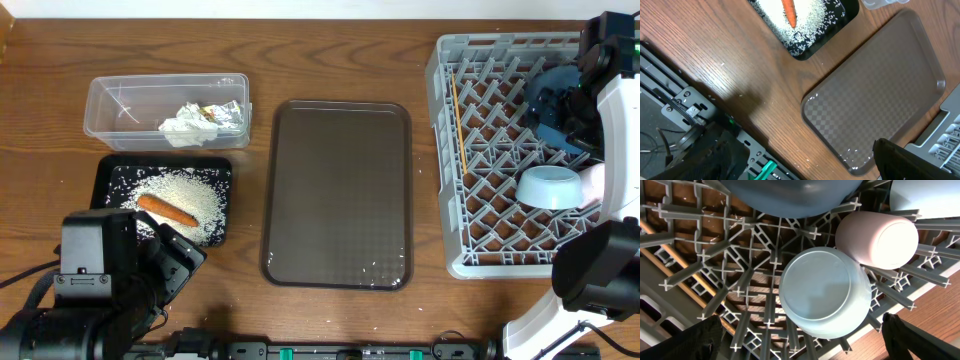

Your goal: Sort waste into correct bins and load items into the dishwasher rack

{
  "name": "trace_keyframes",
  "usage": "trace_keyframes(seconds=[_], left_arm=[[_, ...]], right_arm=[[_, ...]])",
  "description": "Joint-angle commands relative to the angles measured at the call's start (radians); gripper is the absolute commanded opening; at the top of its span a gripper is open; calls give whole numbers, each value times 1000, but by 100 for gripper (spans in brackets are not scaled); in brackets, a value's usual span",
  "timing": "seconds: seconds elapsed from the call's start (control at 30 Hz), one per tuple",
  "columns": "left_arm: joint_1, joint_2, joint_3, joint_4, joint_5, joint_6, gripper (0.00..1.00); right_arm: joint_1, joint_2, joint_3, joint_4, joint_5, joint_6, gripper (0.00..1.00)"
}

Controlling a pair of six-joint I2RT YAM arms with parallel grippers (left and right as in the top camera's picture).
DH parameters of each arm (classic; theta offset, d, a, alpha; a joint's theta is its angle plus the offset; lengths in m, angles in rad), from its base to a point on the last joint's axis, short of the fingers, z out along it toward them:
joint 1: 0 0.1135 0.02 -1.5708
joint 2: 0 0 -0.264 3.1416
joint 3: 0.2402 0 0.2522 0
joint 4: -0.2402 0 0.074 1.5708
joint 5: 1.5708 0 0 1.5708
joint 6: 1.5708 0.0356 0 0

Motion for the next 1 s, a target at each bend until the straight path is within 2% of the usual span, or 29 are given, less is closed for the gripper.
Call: trace_keyframes(seconds=[0.0, 0.23, 0.4, 0.53, 0.7, 0.8, 0.97], left_arm=[[2, 0, 3, -77, -5, 10, 93], [2, -19, 2, -78, -38, 14, 94], [2, -92, -57, -42, -38, 80, 95], [-28, -192, -190, 167, -21, 250, 95], [-97, -334, -444, 531, 28, 547, 95], [-118, -423, -612, 723, 34, 632, 95], [-117, -548, -867, 975, 33, 709, 95]], right_arm=[[-4, -23, 2, -1, 11, -6, 99], [-4, -23, 2, -1, 10, -6, 99], [-4, -23, 2, -1, 11, -6, 99], [-4, -23, 2, -1, 11, -6, 99], [-4, -23, 2, -1, 11, -6, 99], [-4, -23, 2, -1, 10, -6, 99], [-4, -23, 2, -1, 10, -6, 99]])
